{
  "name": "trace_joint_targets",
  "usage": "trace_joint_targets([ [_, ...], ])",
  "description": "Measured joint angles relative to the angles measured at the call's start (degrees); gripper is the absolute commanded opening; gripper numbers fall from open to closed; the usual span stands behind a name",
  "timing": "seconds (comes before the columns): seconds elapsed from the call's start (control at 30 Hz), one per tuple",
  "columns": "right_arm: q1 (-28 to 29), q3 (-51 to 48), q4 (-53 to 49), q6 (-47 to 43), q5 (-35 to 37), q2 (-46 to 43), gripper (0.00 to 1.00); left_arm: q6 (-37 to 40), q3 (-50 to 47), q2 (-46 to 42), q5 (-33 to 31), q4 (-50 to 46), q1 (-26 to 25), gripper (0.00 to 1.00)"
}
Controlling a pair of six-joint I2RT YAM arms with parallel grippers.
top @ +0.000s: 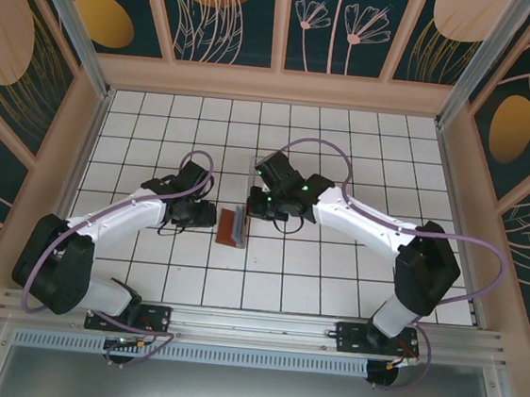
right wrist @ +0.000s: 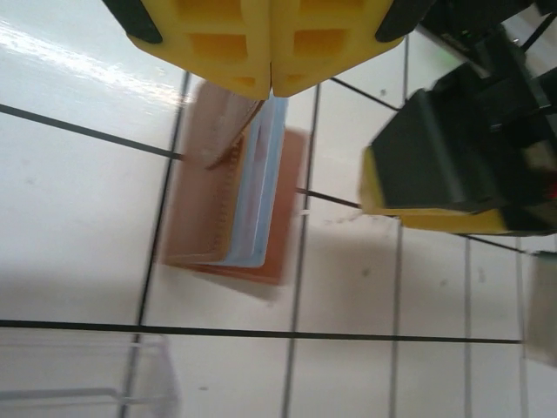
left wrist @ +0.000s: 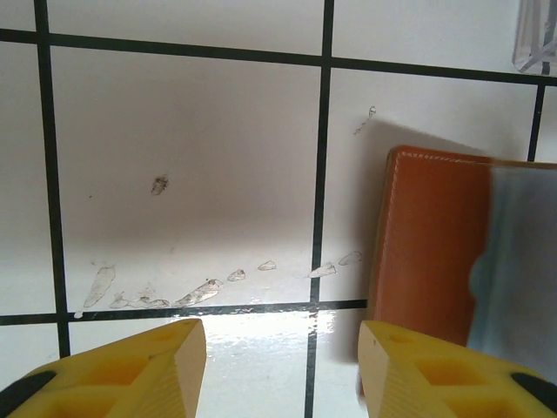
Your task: Take the credit cards out of the card holder
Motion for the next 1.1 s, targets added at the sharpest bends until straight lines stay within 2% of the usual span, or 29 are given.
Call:
trace_joint_targets([
  [0.47,1.2,7.0,0.4,0.1,-2.1,6.2,0.0,0.0,0.0,-3.8,-1.3,-0.7,0.4,0.5],
  [0.57,1.3,7.2,0.2,0.1,-2.2,6.3,0.0,-0.1,0.0,-3.8,-0.9,-0.6,0.4,0.47],
  [0.77,1.2,7.4,-1.9,0.1,-0.7,6.2,0.0,-0.1,0.0,-2.9,4.5,1.3,0.4,0.39],
  [0.9,1.1,7.0,-3.9,0.1,1.5,5.7,0.0,-0.3,0.0,-0.5,9.5,4.3,0.4,0.42],
  [1.1,-0.1,3.7,-6.1,0.1,4.3,2.9,0.0,-0.7,0.0,2.9,12.2,6.6,-0.3,0.44],
])
